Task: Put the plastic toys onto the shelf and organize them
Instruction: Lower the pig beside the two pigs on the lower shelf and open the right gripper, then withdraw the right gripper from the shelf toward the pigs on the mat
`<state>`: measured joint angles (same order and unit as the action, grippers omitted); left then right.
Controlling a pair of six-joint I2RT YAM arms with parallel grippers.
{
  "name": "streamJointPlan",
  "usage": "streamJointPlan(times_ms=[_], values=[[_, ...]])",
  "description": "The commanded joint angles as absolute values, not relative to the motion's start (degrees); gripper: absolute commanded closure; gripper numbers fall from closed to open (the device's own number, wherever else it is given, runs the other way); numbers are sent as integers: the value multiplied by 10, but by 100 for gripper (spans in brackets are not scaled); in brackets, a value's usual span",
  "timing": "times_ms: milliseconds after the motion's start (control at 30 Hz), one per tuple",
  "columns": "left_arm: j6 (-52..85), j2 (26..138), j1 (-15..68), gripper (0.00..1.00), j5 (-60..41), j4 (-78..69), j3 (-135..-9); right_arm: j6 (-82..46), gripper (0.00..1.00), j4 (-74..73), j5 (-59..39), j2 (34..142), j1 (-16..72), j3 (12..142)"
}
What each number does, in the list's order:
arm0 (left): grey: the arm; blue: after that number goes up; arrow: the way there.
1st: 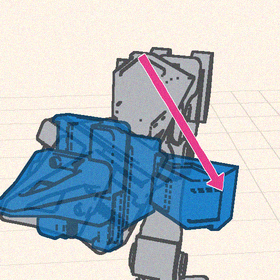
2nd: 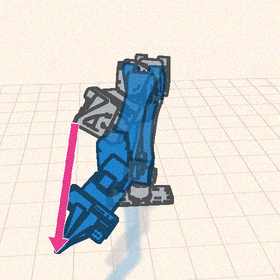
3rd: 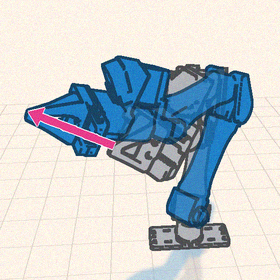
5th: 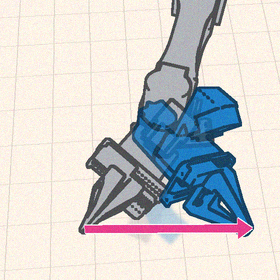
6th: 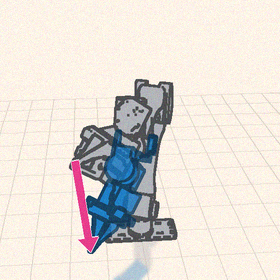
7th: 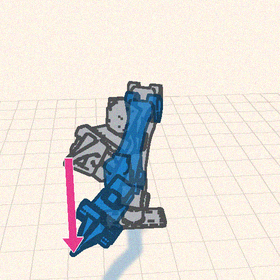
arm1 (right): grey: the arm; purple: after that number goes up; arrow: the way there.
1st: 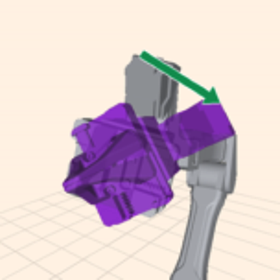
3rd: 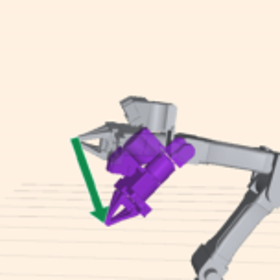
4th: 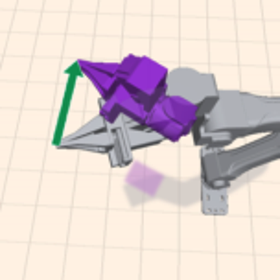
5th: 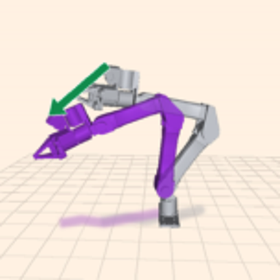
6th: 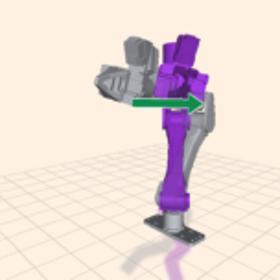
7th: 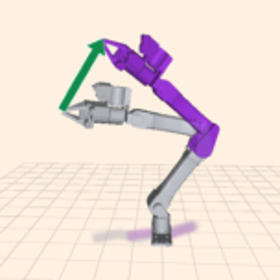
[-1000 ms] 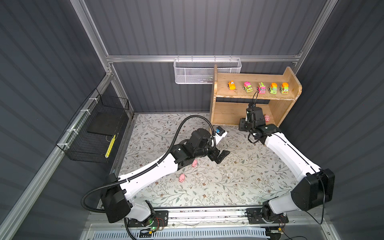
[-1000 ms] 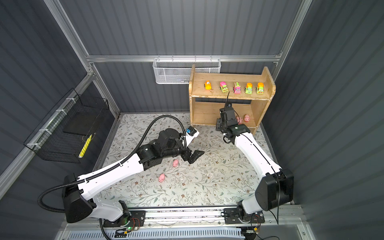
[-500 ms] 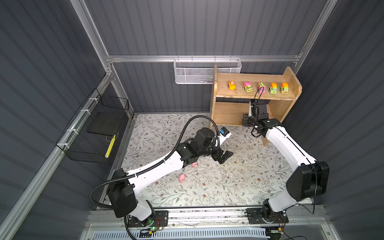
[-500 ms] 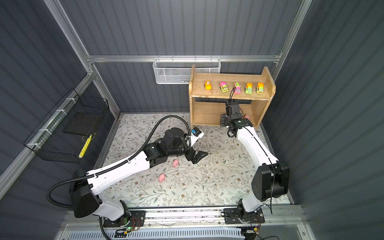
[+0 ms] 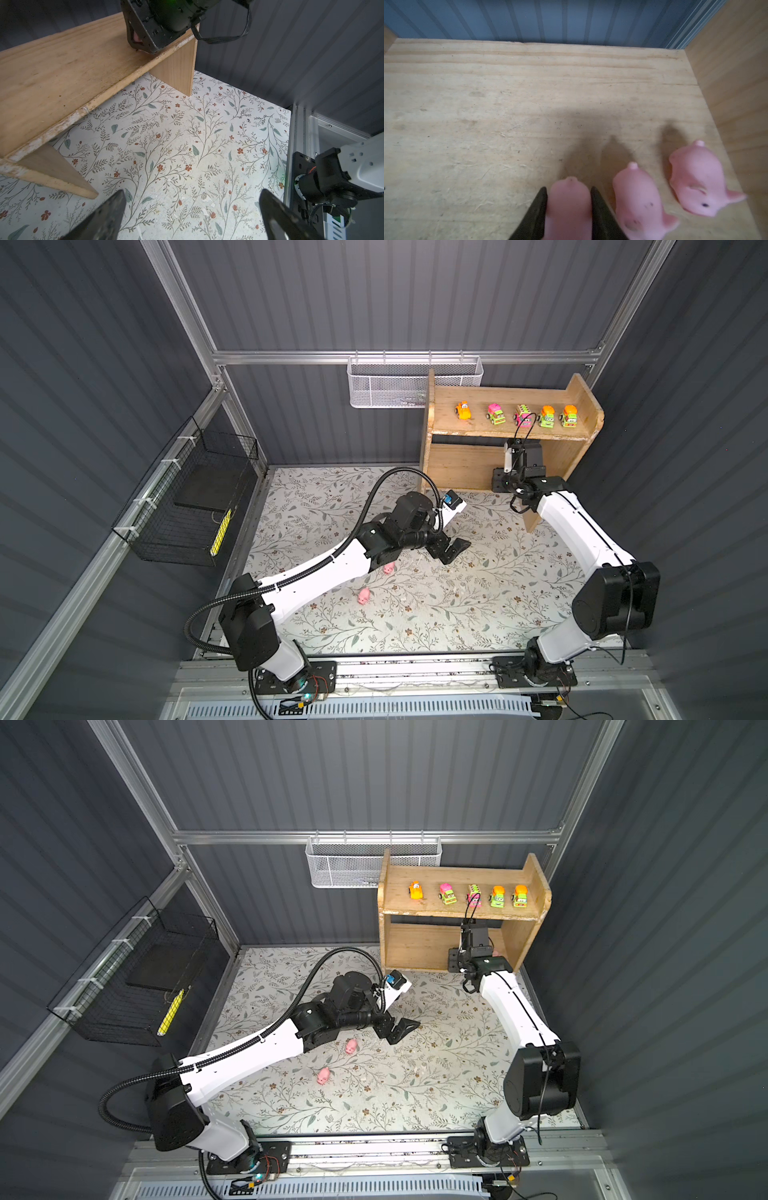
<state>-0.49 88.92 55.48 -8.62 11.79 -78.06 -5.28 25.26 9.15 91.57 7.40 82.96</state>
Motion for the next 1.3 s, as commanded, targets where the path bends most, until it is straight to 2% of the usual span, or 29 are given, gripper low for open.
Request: streamJointPlan(times_ms=[0,733,1267], values=[[-17,893,554,0,-87,128,-803,-51,66,248,77,928,65,833],[-26,892,553,0,-77,134,-803,-63,49,247,71,925,58,832],[-16,859,553,0,-76,134,-791,-95,38,267,53,869,59,816]])
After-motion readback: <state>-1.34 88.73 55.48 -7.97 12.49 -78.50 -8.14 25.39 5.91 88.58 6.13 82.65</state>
